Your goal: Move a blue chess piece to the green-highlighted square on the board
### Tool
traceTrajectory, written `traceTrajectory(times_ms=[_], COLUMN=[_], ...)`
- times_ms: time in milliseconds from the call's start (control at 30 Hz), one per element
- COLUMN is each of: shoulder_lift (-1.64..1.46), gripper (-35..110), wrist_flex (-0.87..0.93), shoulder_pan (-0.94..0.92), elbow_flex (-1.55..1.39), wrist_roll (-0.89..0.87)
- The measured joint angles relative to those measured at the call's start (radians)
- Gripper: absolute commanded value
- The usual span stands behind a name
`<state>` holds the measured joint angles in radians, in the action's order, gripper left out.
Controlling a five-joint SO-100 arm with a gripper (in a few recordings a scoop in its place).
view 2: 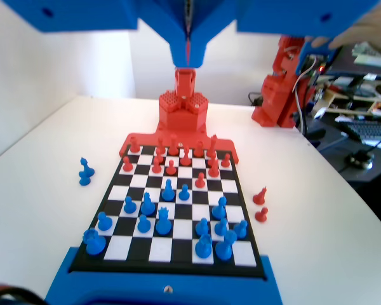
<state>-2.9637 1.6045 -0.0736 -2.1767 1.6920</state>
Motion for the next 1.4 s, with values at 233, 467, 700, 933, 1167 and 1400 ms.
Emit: traceTrajectory(times_ms=[233,467,700,933,1167,1400], shoulder_lift=[-0.058,-0.071,-0.071,-0.071,-0.071,-0.071], gripper=[1,1,1,1,1,1], wrist_flex=[-0.012,-0.012,-0.012,-0.014,-0.014,-0.014], shoulder_pan=[0.034,0.035,0.035,0.035,0.035,0.035], elbow_flex=[0.000,0.000,0.000,0.000,0.000,0.000], wrist_roll=[0.002,0.002,0.002,0.002,0.002,0.002])
